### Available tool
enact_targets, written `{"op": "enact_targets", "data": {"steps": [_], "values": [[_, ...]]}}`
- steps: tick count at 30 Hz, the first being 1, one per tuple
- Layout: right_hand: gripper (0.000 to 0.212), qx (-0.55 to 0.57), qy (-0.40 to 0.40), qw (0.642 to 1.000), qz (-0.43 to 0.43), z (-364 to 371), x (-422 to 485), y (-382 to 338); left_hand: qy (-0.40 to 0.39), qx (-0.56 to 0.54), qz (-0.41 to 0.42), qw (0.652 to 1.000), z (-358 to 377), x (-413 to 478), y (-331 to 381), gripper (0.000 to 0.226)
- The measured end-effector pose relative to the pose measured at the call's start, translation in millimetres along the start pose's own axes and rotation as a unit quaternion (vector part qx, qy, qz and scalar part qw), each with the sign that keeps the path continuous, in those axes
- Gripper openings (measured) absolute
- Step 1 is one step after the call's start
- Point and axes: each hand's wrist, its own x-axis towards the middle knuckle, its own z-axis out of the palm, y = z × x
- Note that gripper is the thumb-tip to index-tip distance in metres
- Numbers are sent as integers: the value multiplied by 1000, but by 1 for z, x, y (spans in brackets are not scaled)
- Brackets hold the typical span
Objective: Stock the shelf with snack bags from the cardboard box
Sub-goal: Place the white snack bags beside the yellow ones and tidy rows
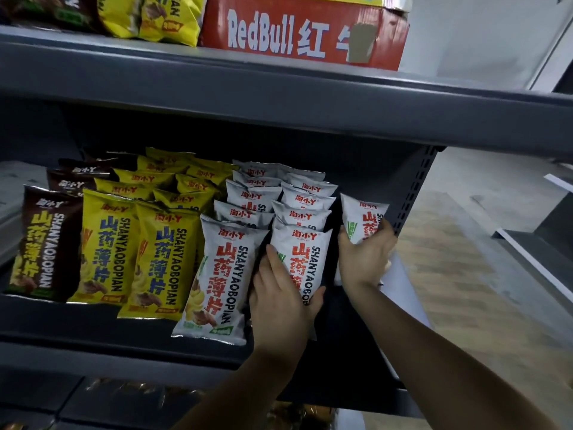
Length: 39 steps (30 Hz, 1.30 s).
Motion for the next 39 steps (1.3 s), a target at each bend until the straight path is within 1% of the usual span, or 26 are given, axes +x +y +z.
{"op": "enact_targets", "data": {"steps": [4,11,15,18,20,22,23,25,26,28,29,30,31,33,36,39], "values": [[76,5,-2,1000,-7,22,8,-1,0,10,-6,1000,0,2,-1,110],[77,16,23,999,32,42,23,1,-9,17,1,1000,5,2,1,108],[82,-11,27,997,71,49,26,-2,-14,11,3,1000,6,3,0,106],[89,-25,2,993,119,51,32,-7,-17,15,4,1000,6,2,0,105],[98,-26,-22,991,133,49,35,-9,-21,14,2,1000,6,2,1,106],[109,-31,-38,994,102,42,32,-6,-25,13,2,1000,6,1,1,107],[112,-39,-41,997,59,36,29,-2,-29,15,2,999,5,1,1,107],[109,-82,-54,993,-72,21,21,14,-39,20,2,999,5,0,2,109],[105,-128,-63,978,-151,13,17,23,-43,22,2,999,4,0,2,110],[98,-232,-63,925,-296,4,17,40,-49,23,0,999,4,2,3,111],[96,-270,-62,899,-340,2,20,45,-51,23,-2,998,4,2,3,111],[92,-297,-65,881,-363,1,24,48,-52,22,-4,998,4,3,3,112],[88,-315,-69,871,-371,2,29,48,-51,21,-6,998,4,4,3,112],[81,-333,-77,870,-356,6,38,47,-48,19,-6,999,5,5,3,112],[84,-336,-107,887,-297,17,46,48,-36,12,-7,999,8,6,2,112],[79,-295,-123,903,-288,26,44,47,-26,3,-10,1000,10,6,1,105]]}}
